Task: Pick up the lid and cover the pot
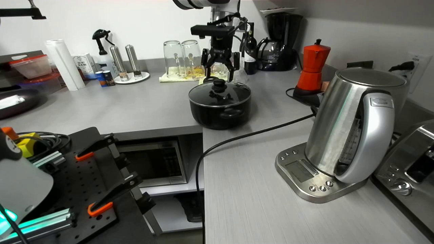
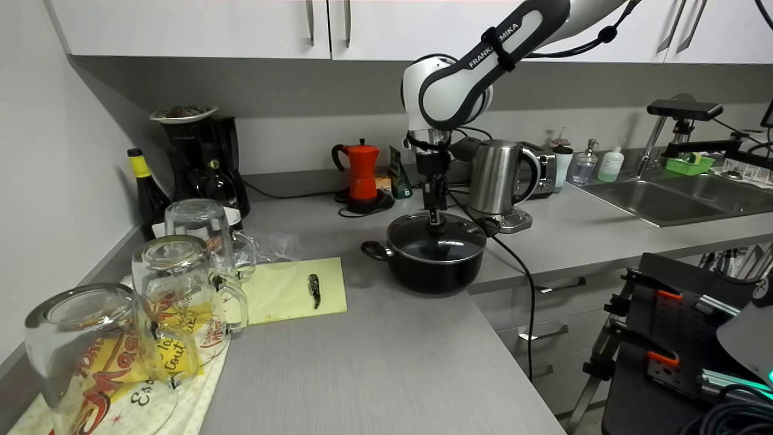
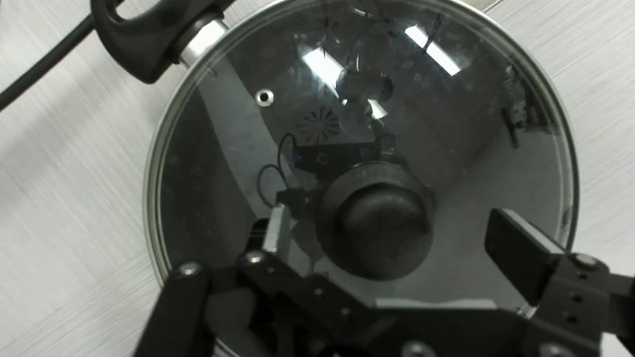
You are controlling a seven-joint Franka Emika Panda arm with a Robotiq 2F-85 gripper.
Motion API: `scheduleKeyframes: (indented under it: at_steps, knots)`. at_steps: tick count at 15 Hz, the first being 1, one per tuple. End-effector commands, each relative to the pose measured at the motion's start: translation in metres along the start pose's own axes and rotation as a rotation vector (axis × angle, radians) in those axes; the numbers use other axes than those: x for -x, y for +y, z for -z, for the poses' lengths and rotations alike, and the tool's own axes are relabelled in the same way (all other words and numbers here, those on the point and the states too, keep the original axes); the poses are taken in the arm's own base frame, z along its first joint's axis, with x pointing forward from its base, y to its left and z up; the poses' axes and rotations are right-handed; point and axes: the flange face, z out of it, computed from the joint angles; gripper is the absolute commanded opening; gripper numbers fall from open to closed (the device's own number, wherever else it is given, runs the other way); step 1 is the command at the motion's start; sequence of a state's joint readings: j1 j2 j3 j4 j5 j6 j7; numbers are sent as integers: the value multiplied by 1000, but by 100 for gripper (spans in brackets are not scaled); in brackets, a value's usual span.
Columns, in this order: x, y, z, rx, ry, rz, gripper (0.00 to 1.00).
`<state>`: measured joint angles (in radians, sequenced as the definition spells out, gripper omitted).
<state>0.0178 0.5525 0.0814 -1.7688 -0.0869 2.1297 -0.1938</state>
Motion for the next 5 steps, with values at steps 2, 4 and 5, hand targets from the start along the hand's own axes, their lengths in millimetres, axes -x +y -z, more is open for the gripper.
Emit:
scheduleKeyframes:
  at_steps: [2,4,5]
  knots:
    - [1,-3,7,3,7,4,100]
    - [1,-4,8,4,9,5,100]
    - [1,-4,8,4,8,6,100]
